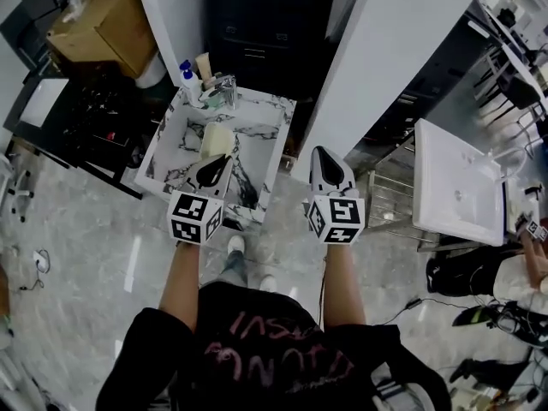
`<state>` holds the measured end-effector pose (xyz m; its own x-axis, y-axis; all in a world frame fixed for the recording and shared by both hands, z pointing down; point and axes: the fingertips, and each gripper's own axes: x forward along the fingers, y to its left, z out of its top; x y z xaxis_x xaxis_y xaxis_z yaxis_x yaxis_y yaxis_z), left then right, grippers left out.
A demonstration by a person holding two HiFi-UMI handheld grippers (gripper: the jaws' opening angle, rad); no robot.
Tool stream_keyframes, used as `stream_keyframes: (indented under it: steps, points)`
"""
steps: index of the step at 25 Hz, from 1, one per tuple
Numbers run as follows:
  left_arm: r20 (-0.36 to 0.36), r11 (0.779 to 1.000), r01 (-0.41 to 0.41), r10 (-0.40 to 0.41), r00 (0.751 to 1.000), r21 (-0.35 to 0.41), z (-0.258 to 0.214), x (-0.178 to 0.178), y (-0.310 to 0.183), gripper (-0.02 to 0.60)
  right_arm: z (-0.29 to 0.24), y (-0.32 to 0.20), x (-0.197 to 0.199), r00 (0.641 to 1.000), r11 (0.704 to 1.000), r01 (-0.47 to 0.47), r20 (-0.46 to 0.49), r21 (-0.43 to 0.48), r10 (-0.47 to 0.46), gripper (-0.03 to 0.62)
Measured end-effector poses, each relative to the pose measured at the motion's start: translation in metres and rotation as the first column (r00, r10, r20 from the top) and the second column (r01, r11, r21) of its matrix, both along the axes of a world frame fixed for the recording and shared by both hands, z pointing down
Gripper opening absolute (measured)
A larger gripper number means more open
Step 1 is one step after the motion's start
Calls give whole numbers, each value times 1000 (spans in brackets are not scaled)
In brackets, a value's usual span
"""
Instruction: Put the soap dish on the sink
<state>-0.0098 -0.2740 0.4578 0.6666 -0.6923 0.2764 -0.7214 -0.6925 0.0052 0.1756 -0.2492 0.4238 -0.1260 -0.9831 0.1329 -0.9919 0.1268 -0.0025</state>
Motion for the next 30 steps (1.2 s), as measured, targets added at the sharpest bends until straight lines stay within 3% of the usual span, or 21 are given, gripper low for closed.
stream_keyframes:
  steps: [12, 19, 25, 30]
  points:
    - [-4, 996, -77, 77, 997, -48, 24, 5, -87, 23, 19, -75, -6, 998, 997, -62, -31, -44, 61, 14]
    - [64, 984, -165, 169, 983, -66, 48, 21, -129, 21, 38, -101, 2, 994, 991, -112, -29, -71, 110, 14]
    - [168, 958, -273, 285, 944, -89, 78, 44, -164, 22, 55, -120, 12, 988, 983, -156, -31, -94, 154, 14]
    - [271, 917, -379, 399, 876, -124, 106, 67, -180, 21, 64, -129, 20, 983, 976, -186, -22, -115, 185, 14]
